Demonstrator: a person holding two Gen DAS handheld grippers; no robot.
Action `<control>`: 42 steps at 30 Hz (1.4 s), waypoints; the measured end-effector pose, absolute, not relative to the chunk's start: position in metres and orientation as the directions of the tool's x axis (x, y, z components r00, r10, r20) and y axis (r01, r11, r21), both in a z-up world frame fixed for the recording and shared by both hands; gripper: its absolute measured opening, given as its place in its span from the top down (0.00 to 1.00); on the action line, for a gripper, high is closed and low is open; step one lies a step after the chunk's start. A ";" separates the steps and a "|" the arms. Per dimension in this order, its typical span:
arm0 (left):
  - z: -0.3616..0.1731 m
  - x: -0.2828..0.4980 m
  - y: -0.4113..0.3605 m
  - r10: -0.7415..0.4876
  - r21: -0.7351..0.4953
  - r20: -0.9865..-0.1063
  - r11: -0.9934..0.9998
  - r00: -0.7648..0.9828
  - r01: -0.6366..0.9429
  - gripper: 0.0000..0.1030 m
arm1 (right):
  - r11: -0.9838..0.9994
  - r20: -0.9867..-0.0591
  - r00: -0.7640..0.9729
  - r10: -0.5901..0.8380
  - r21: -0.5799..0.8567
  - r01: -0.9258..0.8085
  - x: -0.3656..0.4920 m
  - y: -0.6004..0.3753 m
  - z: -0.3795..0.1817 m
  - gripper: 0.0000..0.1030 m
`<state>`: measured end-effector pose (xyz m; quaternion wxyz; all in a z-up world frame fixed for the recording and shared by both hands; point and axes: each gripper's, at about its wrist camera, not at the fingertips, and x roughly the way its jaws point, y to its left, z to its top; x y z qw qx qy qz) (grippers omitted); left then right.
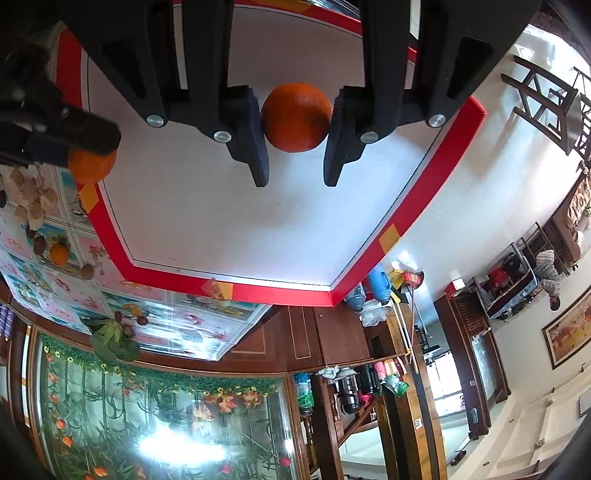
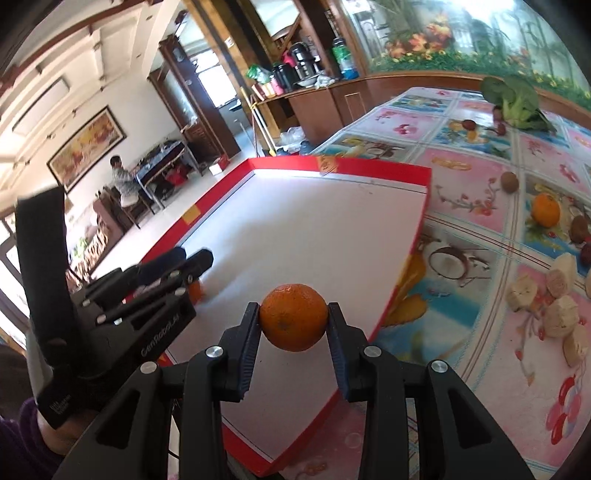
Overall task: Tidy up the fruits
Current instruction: 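Carry the orange over the white tray and open the right gripper, then move the right gripper back over the beige cakes on the table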
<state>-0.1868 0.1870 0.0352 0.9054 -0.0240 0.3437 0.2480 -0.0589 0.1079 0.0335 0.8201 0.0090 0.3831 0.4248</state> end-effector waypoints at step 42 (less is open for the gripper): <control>0.078 -0.134 0.097 0.325 0.179 -0.648 0.944 0.689 -0.277 0.28 | 0.790 -0.446 0.655 0.610 0.405 -0.460 -0.037 -0.054 0.065 0.45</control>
